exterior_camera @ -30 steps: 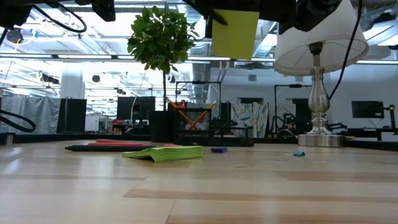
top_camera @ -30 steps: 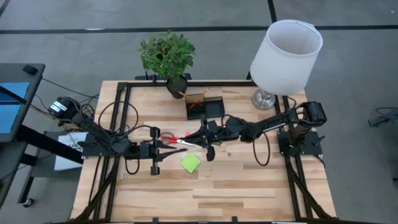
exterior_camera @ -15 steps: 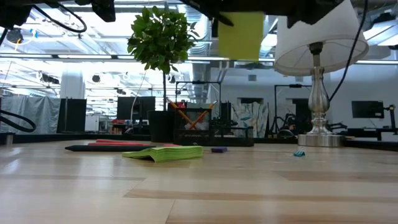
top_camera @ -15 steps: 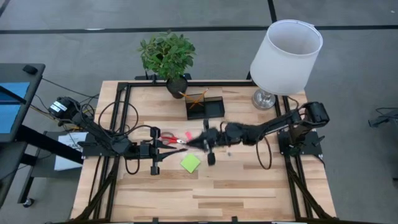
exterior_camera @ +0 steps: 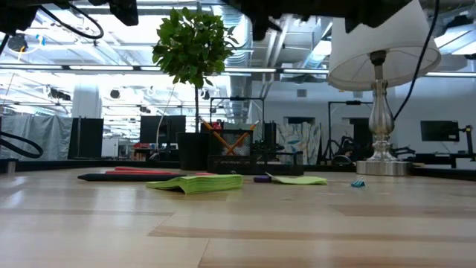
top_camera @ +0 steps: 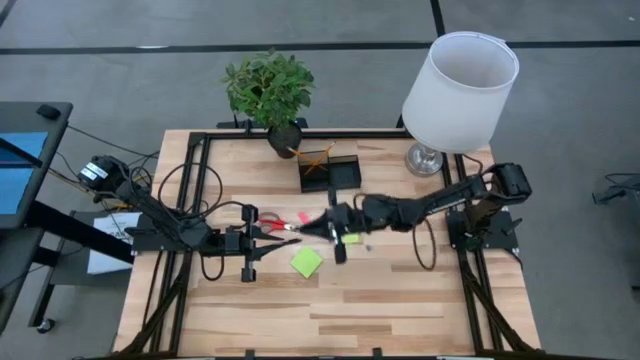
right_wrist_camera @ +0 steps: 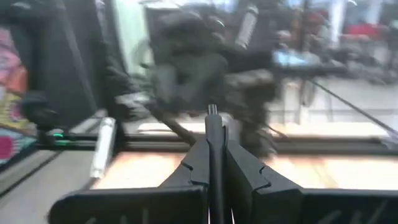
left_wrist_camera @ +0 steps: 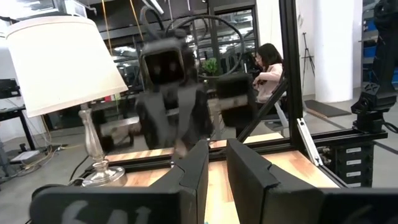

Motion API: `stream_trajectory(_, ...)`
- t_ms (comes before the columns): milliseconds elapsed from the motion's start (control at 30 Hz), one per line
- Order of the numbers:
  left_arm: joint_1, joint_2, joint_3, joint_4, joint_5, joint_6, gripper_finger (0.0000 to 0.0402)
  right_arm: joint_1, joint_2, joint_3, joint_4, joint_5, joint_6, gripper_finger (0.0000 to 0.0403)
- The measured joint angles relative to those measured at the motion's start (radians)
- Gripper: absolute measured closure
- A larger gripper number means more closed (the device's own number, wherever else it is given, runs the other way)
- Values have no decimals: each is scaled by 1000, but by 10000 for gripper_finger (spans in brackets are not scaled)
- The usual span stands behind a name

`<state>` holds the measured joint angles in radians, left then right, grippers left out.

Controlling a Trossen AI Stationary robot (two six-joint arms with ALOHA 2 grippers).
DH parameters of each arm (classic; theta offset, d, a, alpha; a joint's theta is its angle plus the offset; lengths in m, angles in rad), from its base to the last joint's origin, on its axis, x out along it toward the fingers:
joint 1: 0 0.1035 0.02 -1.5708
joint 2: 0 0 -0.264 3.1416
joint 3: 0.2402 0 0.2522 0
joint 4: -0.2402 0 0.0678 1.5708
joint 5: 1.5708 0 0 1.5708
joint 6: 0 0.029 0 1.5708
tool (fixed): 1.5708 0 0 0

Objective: Pick and place office supplies into organizer
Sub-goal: Put the right black ballpen into the desk organizer

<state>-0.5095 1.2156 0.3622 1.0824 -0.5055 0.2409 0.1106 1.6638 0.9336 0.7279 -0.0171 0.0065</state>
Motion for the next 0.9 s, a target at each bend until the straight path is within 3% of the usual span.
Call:
stream_trajectory(133, 0, 0, 0, 0, 0, -2, 350, -89, -4, 8, 24, -49, -37, 392)
stream_trajectory(433, 0, 0, 0, 0, 0, -19, 350, -298, 69, 20, 167, -355, 29, 392)
stream_trajectory(667, 0, 0, 0, -1, 1, -18, 350, -418, 240, 38, 399, -542, 148, 392)
stream_trajectory(900, 0, 0, 0, -2, 2, -12, 350, -476, 414, 171, 479, -598, 205, 392)
